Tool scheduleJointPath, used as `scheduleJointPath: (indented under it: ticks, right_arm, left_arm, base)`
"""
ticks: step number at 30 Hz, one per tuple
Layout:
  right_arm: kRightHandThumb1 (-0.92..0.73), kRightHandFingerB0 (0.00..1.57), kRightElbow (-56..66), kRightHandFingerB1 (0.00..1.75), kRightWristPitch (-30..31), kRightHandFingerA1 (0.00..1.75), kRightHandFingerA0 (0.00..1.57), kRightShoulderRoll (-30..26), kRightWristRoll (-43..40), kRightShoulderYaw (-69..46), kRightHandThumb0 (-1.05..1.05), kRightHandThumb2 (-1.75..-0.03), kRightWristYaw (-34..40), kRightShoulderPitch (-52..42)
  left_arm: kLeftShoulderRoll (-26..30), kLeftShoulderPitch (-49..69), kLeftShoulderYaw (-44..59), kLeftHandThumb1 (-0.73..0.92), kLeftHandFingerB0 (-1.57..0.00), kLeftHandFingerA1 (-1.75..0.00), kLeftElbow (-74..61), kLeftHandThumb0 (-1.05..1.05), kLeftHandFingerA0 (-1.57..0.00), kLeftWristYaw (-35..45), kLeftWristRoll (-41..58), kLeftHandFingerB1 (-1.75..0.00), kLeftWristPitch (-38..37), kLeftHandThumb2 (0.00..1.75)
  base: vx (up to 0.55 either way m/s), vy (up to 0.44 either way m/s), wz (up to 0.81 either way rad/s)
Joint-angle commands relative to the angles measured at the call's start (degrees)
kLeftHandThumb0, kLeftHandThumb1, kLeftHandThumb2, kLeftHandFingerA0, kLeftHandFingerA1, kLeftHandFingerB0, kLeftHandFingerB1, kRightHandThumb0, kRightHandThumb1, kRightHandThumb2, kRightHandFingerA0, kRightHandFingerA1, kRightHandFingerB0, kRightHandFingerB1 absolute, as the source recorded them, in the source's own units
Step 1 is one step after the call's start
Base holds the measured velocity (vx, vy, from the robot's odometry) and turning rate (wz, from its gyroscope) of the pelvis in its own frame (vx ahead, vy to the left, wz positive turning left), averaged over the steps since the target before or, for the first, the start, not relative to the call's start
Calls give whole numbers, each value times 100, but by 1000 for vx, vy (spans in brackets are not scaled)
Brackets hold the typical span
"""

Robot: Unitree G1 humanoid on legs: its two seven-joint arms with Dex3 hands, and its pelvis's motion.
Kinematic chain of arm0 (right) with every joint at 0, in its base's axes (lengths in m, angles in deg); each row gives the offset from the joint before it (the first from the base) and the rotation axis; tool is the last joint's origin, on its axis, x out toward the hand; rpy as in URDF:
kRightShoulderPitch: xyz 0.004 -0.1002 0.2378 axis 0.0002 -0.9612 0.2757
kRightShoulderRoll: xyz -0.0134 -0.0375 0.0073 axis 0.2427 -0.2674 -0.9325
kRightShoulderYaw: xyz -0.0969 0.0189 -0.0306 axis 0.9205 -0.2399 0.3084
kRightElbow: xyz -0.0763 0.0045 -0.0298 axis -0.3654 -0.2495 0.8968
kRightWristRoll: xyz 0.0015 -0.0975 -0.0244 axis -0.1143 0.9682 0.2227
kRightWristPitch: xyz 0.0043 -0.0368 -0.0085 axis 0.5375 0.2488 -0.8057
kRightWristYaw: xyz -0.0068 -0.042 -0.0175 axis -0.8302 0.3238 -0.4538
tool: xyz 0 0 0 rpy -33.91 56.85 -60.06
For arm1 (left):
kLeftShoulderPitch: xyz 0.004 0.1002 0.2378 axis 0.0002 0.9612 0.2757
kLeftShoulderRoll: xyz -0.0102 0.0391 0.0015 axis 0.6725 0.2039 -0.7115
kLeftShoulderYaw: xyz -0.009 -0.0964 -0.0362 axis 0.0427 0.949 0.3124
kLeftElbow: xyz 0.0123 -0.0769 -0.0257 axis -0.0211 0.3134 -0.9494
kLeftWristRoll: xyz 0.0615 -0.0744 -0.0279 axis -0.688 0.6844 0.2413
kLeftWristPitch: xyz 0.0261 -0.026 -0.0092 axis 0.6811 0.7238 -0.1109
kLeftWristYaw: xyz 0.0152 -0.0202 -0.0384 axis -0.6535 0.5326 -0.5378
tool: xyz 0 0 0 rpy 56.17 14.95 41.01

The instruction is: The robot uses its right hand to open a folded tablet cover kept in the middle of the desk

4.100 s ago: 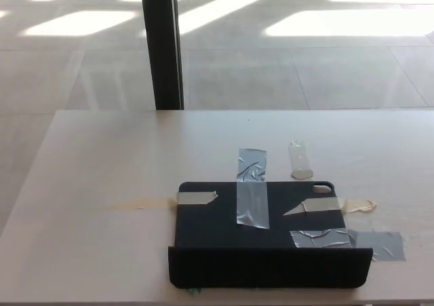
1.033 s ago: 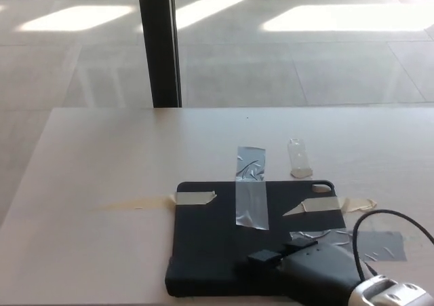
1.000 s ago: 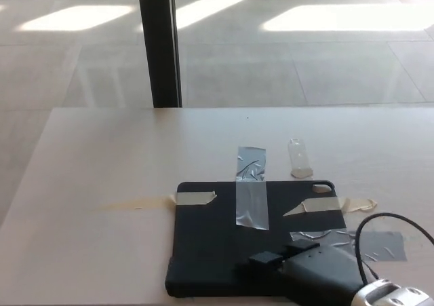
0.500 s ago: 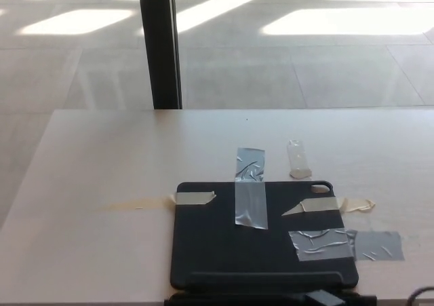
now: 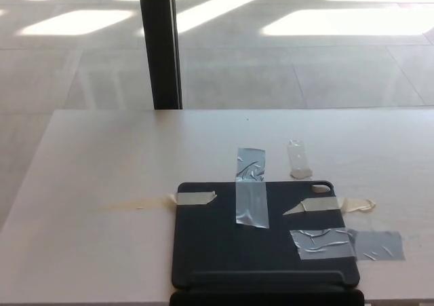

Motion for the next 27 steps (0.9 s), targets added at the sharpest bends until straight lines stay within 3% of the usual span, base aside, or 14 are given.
scheduleJointPath:
  ticks: [1, 2, 3, 5, 6, 7, 8, 9, 15, 16, 20, 24, 26, 27]
  right_arm:
    - [-65, 28, -13, 33, -22, 46, 37, 67, -235, -182, -66, -59, -377, 152]
    - [-66, 27, 4, 34, -18, 47, 36, 78, -320, -255, -66, -60, -409, 195]
    - [-53, 19, 31, 44, 25, 54, 28, 94, -501, -430, -69, -86, -528, 317]
    - [-53, 19, 38, 44, 32, 54, 28, 114, -552, -498, -69, -86, -598, 347]
    - [-54, 22, 200, 45, 290, 52, 29, 140, -1018, -1116, -69, -87, -839, 792]
    - [-54, 22, 197, 45, 280, 52, 29, 156, -1021, -1138, -69, -87, -870, 791]
    - [-66, 30, 191, 33, 365, 43, 41, 317, -1560, -1796, -63, -60, -822, 1062]
    - [-65, 31, 91, 34, 378, 43, 41, 469, -1983, -2207, -61, -58, -816, 1251]
    - [-65, 36, -285, 34, 556, 43, 45, 722, -2985, -3638, -59, -58, -872, 1866]
    - [-63, 36, -550, 37, 877, 48, 45, 910, -3682, -4406, -56, -59, -912, 2185]
    - [-69, 40, -1260, 38, 1273, 48, 50, 1145, -4647, -5822, -63, -61, -746, 2641]
    - [-70, 39, -2529, 36, 1167, 46, 52, 1348, -5580, -7481, -78, -62, -251, 2736]
    - [-70, 39, -2541, 36, 1186, 46, 52, 1343, -5570, -7509, -78, -62, -295, 2759]
    - [-70, 50, -2981, 37, 990, 46, 61, 1421, -5475, -7876, -81, -61, 162, 2770]
  left_arm:
    - [96, 57, -2, 28, -63, -86, 78, -57, -77, -8, 209, -76, 82, 79]
    - [96, 57, -14, 29, -64, -85, 91, -56, -77, -10, 209, -76, 76, 80]
    - [94, 60, -45, 29, -65, -86, 99, -56, -79, -33, 202, -76, 65, 79]
    - [95, 62, -65, 29, -65, -86, 103, -56, -79, -46, 213, -76, 59, 79]
    - [102, 93, -122, 30, -63, -85, 89, -55, -78, 28, 184, -75, 40, 80]
    - [103, 94, -130, 30, -63, -85, 90, -55, -78, 27, 193, -75, 39, 80]
    - [104, 92, -117, 30, -60, -84, 85, -55, -73, 6, 224, -74, 57, 80]
    - [106, 58, -136, 30, -61, -84, 86, -55, -74, -14, 218, -74, 61, 80]
    - [114, 106, -76, 28, -64, -85, 91, -54, -74, 35, 293, -77, 56, 80]
    - [120, 106, -82, 29, -64, -87, 85, -55, -79, 6, 286, -76, 75, 80]
    - [112, 149, -75, 29, -62, -85, 74, -53, -77, 3, 293, -75, 98, 80]
    - [67, 210, -32, 30, -64, -86, 122, -52, -78, 15, 328, -75, 58, 80]
    - [52, 238, -24, 30, -64, -86, 124, -52, -78, 23, 335, -75, 51, 80]
    - [70, 252, 7, 30, -64, -86, 129, -51, -77, 65, 370, -76, 82, 81]
  base:
    - [0, 0, 0]
    - [0, 0, 0]
    - [0, 0, 0]
    - [0, 0, 0]
    - [0, 0, 0]
    - [0, 0, 0]
    - [0, 0, 0]
    - [0, 0, 0]
    - [0, 0, 0]
    - [0, 0, 0]
    - [0, 0, 0]
    - [0, 0, 0]
    - [0, 0, 0]
    - [0, 0, 0]
